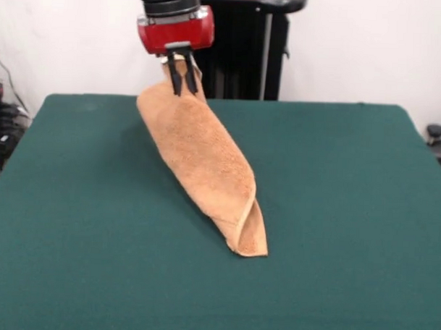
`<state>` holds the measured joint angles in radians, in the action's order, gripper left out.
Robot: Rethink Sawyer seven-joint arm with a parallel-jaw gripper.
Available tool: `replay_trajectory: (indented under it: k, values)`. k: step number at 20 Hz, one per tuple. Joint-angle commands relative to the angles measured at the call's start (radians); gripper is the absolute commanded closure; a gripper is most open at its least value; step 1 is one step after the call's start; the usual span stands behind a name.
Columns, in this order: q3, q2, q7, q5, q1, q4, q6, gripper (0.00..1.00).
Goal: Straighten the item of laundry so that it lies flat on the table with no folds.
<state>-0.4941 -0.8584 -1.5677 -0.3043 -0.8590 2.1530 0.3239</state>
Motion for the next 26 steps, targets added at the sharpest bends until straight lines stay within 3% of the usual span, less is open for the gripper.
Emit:
replay_trajectory:
  k: [1, 8, 15, 19, 23, 26]
  values:
    - [-0.172, 0.052, 0.12, -0.038, 0.009, -0.051, 0.128, 0.0]
    - [-0.219, 0.067, 0.066, -0.022, -0.035, -0.018, 0.078, 0.0]
    - [-0.214, 0.091, 0.04, -0.016, -0.03, -0.019, 0.115, 0.0]
    - [-0.202, 0.069, -0.02, -0.009, 0.007, 0.004, 0.077, 0.0]
    - [-0.208, -0.07, -0.081, 0.015, 0.041, 0.043, 0.031, 0.0]
    - [-0.132, -0.033, -0.089, -0.022, 0.099, 0.011, 0.054, 0.0]
